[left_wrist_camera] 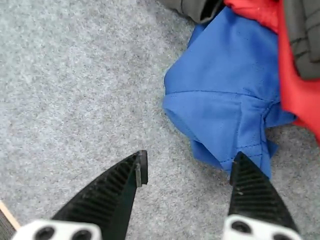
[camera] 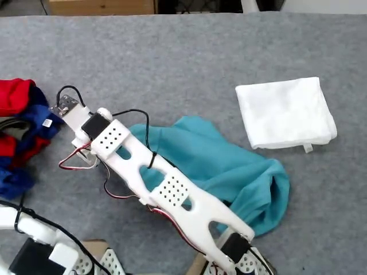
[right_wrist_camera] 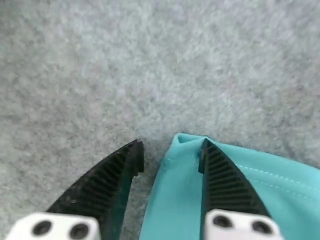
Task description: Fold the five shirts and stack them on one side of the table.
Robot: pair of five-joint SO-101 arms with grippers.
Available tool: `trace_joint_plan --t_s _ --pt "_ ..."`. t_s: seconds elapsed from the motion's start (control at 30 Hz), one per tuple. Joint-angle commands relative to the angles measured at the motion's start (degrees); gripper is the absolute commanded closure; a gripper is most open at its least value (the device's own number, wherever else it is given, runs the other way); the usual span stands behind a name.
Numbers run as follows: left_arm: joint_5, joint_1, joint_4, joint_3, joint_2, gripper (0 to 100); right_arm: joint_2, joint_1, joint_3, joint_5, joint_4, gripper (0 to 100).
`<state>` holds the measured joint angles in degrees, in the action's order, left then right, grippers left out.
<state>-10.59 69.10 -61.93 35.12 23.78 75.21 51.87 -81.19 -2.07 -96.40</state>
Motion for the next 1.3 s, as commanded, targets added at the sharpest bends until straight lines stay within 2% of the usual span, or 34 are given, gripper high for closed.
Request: trace_joint_plan --t_s 0.0,0.17,0.27,0.4,0.53,0.7,0.97,1.13,1.27 --pt "-0.35 0.22 0.18 -0.13 0.35 72 0.66 -1.05 2.68 -0.44 0.53 81.5" --pt "-0.35 0.22 0.18 -0.13 0.35 72 0.66 -2.46 2.51 -0.44 0.53 99.0" --pt "-0.35 0.22 0.18 -0.13 0.35 72 0.66 -4.31 2.95 -0.18 0.88 94.6" --pt "-0.35 0.31 0.18 -0.13 0.35 72 -0.31 -6.42 1.27 -0.26 0.00 98.7" --pt "-0.35 0.31 0.09 -0.13 0.35 72 -2.24 -6.68 -4.62 -0.44 -4.75 98.5" --pt "-0.35 0.40 -2.11 -1.01 0.44 72 -11.47 -5.80 -10.59 -0.26 -4.92 98.5" --pt "0.00 0.40 -5.89 -2.24 0.44 72 -36.62 2.81 -11.47 -0.09 -4.31 98.5" --pt "0.09 0.40 -5.80 -1.80 0.35 72 -51.82 13.98 -10.95 -0.09 0.79 98.5" --pt "0.18 0.40 -5.80 -1.71 0.35 72 -60.09 21.89 -10.95 -0.18 8.79 98.5"
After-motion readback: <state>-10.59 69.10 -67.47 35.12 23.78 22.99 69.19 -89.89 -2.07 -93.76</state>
